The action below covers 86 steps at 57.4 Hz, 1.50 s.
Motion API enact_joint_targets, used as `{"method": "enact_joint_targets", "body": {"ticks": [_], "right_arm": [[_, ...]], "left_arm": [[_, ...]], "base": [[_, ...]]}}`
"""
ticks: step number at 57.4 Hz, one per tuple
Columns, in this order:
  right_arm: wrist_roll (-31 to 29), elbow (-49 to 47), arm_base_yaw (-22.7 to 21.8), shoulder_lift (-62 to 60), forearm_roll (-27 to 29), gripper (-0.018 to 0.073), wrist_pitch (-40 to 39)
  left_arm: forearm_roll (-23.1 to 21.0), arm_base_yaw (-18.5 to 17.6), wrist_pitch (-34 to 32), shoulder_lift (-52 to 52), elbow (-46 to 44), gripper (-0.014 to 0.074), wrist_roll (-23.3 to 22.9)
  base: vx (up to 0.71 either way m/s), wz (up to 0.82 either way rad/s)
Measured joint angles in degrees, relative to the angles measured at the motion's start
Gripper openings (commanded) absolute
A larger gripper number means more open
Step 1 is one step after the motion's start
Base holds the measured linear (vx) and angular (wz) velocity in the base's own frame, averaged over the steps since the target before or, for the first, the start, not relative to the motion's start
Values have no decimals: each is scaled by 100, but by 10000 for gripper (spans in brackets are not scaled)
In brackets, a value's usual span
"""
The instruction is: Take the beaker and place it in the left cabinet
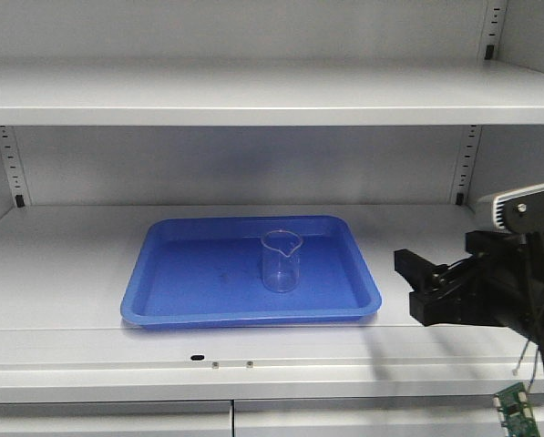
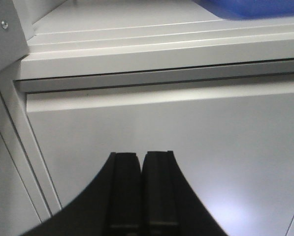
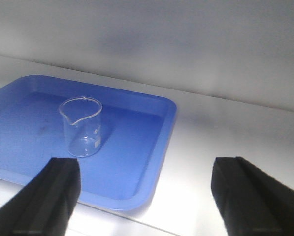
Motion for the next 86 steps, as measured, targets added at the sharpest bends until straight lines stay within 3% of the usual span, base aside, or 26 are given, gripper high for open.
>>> {"method": "enact_joint_targets", "body": {"ticks": [36,42,50,59,69,79,86], "right_arm": [[-15,225,-32,-245,23,568,262],[-160,698,-250,-657,204,511,293],[-628,1565,-741,-1571,945,388,366],[-1557,2589,-1139,-2965,1695,201,366],[-2338,3804,-1232,-4580,2269,-15,366],[-2383,5004,-1232,-6006,2766,-11,517],[-2389,5203,-1232,-6780,3037,-8,1142]], "left_arm": [[0,0,0,0,0,4,0],[0,0,0,0,0,4,0],[0,0,0,0,0,4,0],[0,0,0,0,0,4,0],[0,0,0,0,0,4,0],[0,0,0,0,0,4,0],[0,0,11,0,0,4,0]], "base": [[0,0],[0,0],[0,0],[0,0],[0,0],[0,0],[0,0]]}}
